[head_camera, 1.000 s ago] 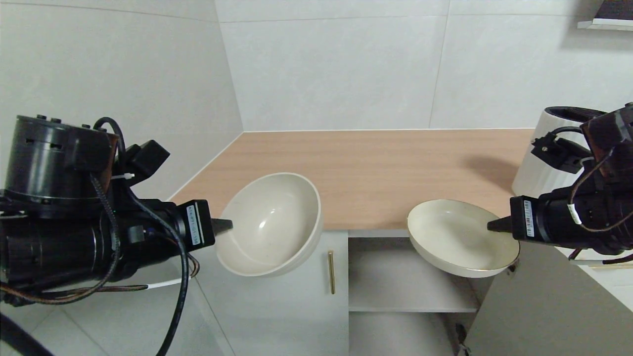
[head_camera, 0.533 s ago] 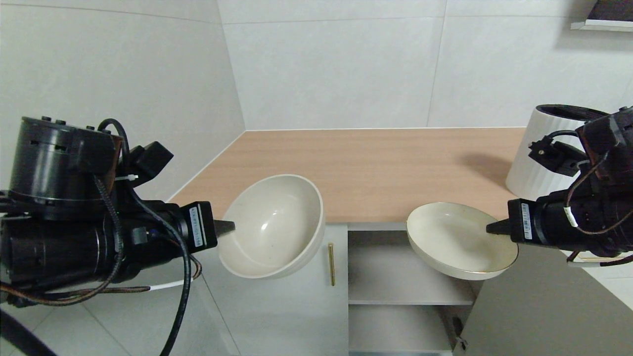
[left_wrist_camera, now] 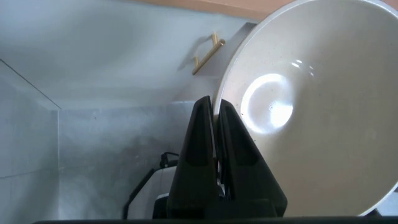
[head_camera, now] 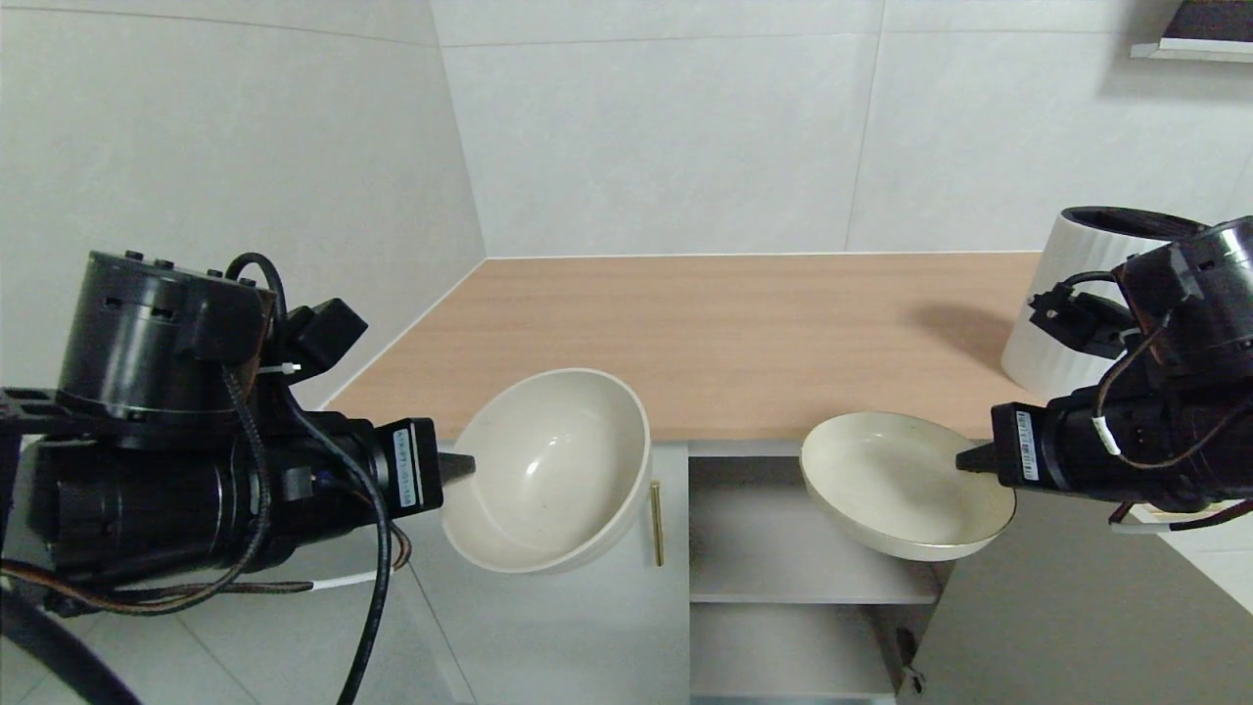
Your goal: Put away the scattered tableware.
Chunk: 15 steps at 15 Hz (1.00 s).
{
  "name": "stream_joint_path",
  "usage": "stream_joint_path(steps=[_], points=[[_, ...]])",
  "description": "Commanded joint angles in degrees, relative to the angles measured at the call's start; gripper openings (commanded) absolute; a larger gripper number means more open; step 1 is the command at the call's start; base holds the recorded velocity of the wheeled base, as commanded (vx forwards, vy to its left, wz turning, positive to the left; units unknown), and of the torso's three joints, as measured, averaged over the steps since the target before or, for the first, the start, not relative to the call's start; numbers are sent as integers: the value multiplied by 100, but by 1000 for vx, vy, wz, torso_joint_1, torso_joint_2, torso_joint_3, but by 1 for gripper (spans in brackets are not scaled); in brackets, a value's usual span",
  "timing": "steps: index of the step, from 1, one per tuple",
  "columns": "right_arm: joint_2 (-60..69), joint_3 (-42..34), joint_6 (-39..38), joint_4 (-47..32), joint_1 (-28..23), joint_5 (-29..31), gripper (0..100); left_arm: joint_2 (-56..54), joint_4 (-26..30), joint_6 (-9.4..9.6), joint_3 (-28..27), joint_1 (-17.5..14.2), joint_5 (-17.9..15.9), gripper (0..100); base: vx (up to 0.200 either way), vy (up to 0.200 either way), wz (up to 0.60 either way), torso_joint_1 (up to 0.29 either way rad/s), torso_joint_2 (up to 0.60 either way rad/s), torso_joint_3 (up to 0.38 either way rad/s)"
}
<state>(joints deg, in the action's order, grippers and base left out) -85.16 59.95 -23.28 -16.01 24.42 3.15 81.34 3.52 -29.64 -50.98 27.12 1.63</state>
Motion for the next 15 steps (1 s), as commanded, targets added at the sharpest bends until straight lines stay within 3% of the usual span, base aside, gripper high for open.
stream_joint_path(steps=[1, 6, 15], points=[[-62, -1, -1, 1, 10, 2, 0, 58, -1, -7, 0, 3, 4, 0, 0, 0, 0, 0, 0, 0], [-97, -63, 8, 36, 10, 11, 0, 67, -1, -7, 0, 65, 4, 0, 0, 0, 0, -128, 340, 201], [-176, -89, 8, 89, 28, 19, 0, 102, 8, -7, 0, 65, 4, 0, 0, 0, 0, -152, 460, 309]])
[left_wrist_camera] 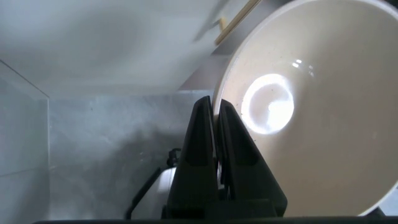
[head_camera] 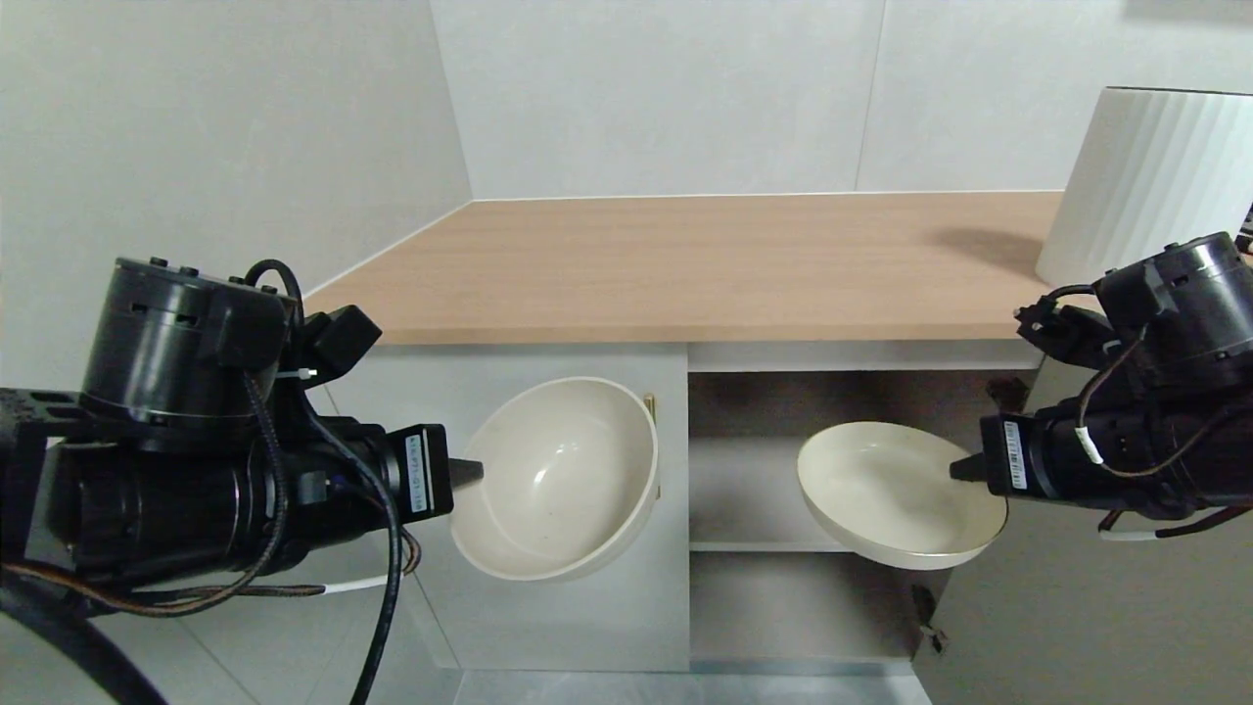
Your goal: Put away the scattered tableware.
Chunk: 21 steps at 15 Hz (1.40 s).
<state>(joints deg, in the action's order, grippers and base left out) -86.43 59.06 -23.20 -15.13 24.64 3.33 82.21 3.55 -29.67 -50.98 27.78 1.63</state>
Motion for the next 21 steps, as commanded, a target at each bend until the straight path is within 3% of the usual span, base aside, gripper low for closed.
stream_joint_path(steps=[1, 5, 13, 17, 21], points=[[-58, 0, 0, 1, 6, 1, 0, 14, 6, -4, 0, -1, 4, 0, 0, 0, 0, -115, 456, 344], [-58, -9, 0, 1, 6, -8, 0, 14, 6, -4, 0, -1, 4, 0, 0, 0, 0, -58, 304, 235], [-331, 9, 0, 10, 252, -8, 0, 58, -3, -4, 0, -1, -5, 0, 0, 0, 0, -3, 9, 5], [-1034, -141, -71, 757, 340, -16, 0, 111, -3, -4, 0, 43, -5, 0, 0, 0, 0, 0, 0, 0], [-2581, -396, -457, 2770, 173, 36, 0, 137, 14, -4, 9, 96, 4, 0, 0, 0, 0, 0, 0, 0]])
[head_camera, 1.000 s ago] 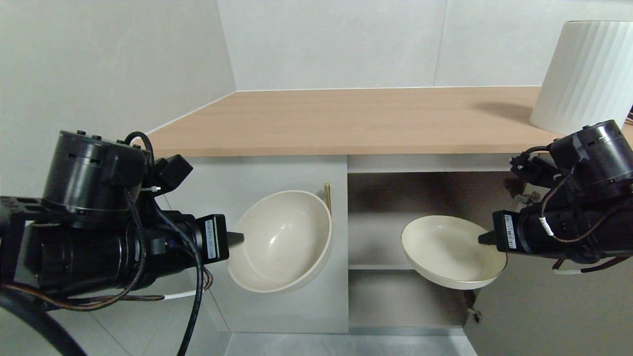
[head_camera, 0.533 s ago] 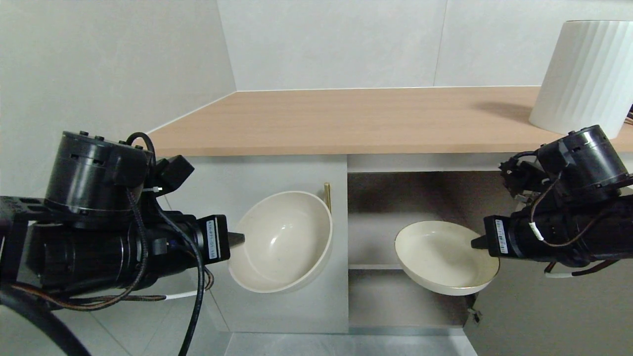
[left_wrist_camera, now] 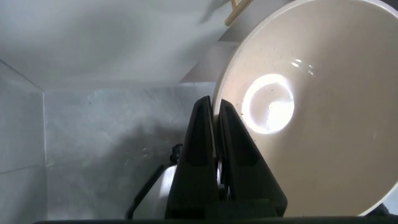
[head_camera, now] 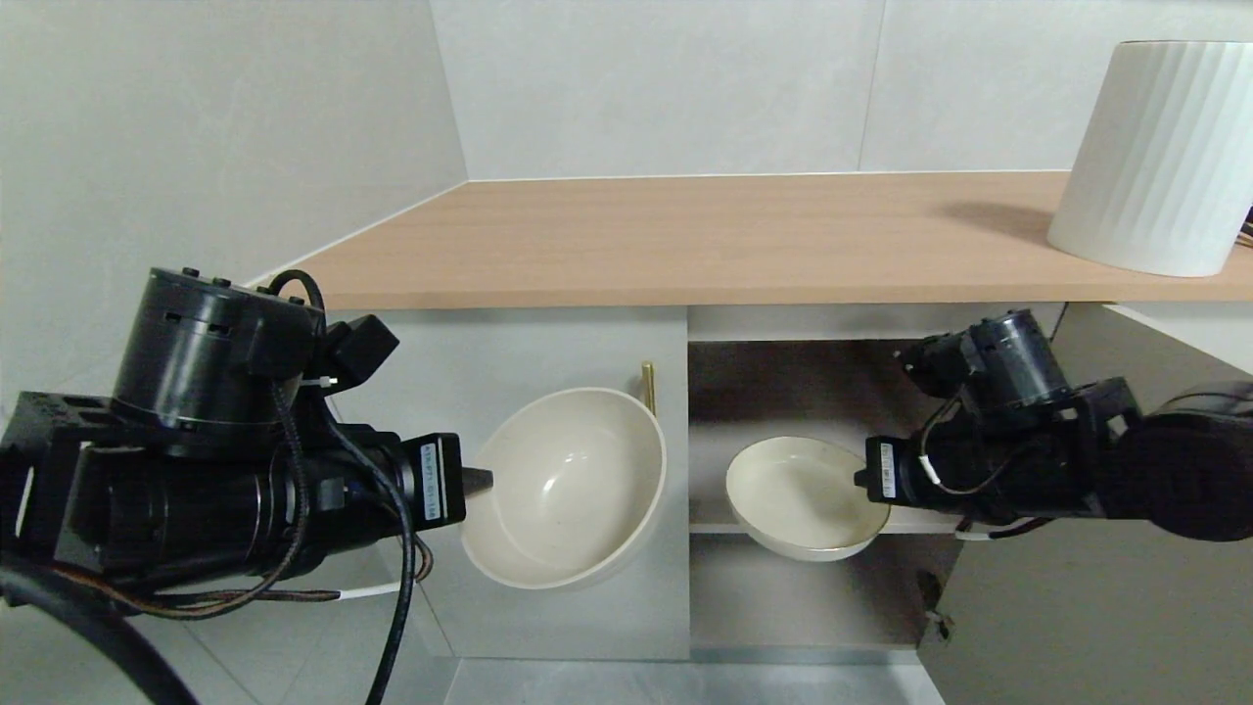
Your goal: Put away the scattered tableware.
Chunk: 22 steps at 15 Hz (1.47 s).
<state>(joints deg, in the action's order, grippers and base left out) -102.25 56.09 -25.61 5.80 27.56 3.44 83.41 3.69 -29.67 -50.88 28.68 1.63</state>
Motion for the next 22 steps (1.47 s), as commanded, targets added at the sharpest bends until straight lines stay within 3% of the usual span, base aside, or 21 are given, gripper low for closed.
stream_joint_path(steps=[1, 6, 9, 17, 22], points=[[-1279, -107, -357, 1081, -164, 34, 0, 18, 0, -4, -1, 6, 4, 0, 0, 0, 0, 0, 0, 0], [-2554, 280, -427, 2171, -436, 808, 0, 141, 0, -4, 70, 155, 4, 0, 0, 0, 0, 0, 0, 0], [-3134, 877, -427, 2136, -585, 1326, 0, 141, 0, -4, 70, 155, -5, 0, 0, 0, 0, 0, 0, 0], [-4074, 2187, -594, 1591, -831, 2047, 0, 220, 0, -4, 105, 199, 4, 0, 0, 0, 0, 0, 0, 0], [-4241, 2442, -629, 1538, -911, 2108, 0, 229, 0, -4, 105, 199, 4, 0, 0, 0, 0, 0, 0, 0]])
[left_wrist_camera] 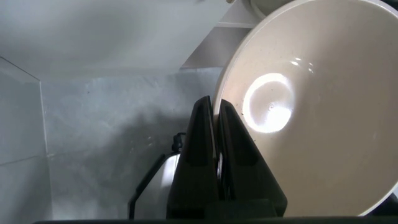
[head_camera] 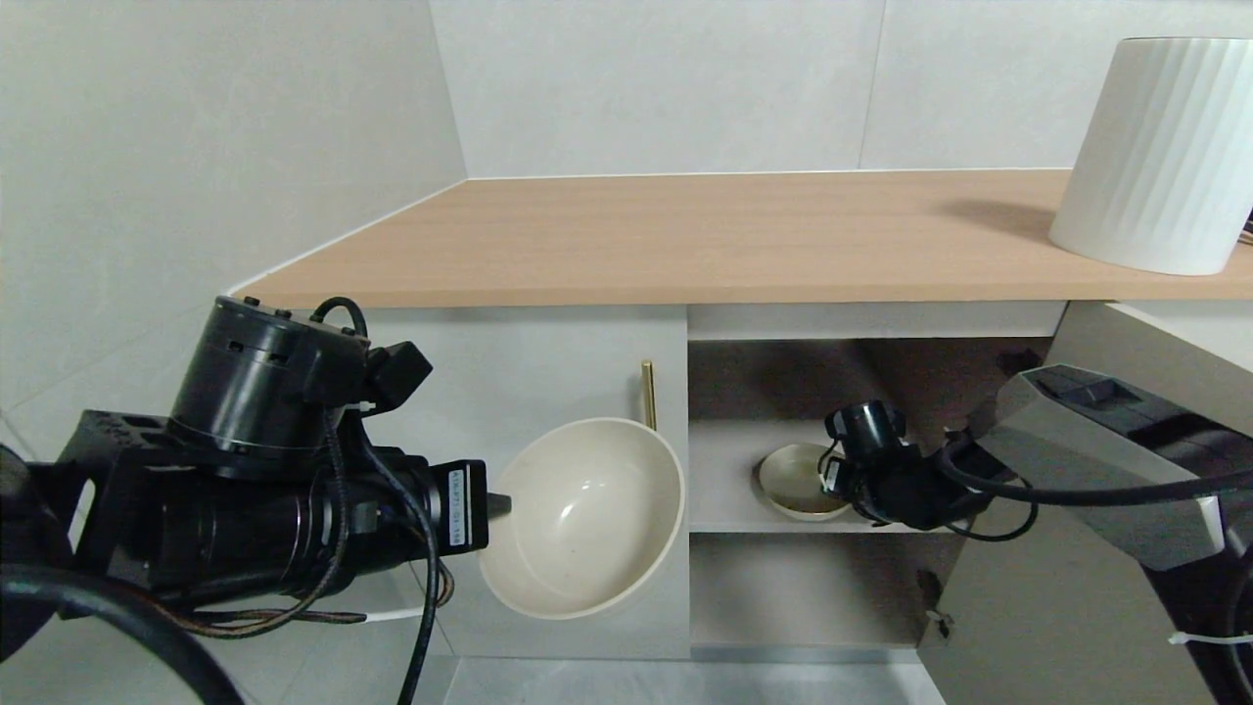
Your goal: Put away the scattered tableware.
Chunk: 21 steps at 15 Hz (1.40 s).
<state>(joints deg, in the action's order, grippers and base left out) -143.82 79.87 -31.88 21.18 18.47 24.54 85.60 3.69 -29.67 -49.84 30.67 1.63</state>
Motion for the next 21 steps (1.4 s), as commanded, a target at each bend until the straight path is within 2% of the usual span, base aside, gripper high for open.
stream_joint_path(steps=[1, 3, 10, 11, 17, 19, 21], points=[[-146, 169, -11, 1, -1, 121, 0, 9, 0, -4, 0, 0, 4, 0, 0, 0, 0, 0, 0, 0], [-234, 301, -11, -8, -1, 297, 0, 0, 0, -4, 0, -9, 4, 0, 0, 0, 0, 0, 0, 0], [-216, 310, -11, 1, -36, 350, 0, 0, 0, -4, 0, 0, 4, 0, 0, 0, 0, 0, 0, 0], [-207, 336, -20, 1, -36, 359, 100, 0, 0, -4, 0, 0, 12, 0, 0, 0, 0, 0, 0, 0], [-5, 292, -205, 1, -28, 367, 100, 18, 0, -4, 0, -9, 12, 0, 0, 0, 0, 0, 0, 0], [672, -279, -231, -8, 34, 350, 100, 106, -27, 5, -17, 44, 30, 0, 0, 0, 0, 0, 0, 0], [1902, -1255, -187, -26, 333, -380, 100, 290, -18, 32, -17, 158, 39, 0, 0, 0, 0, 0, 0, 0]])
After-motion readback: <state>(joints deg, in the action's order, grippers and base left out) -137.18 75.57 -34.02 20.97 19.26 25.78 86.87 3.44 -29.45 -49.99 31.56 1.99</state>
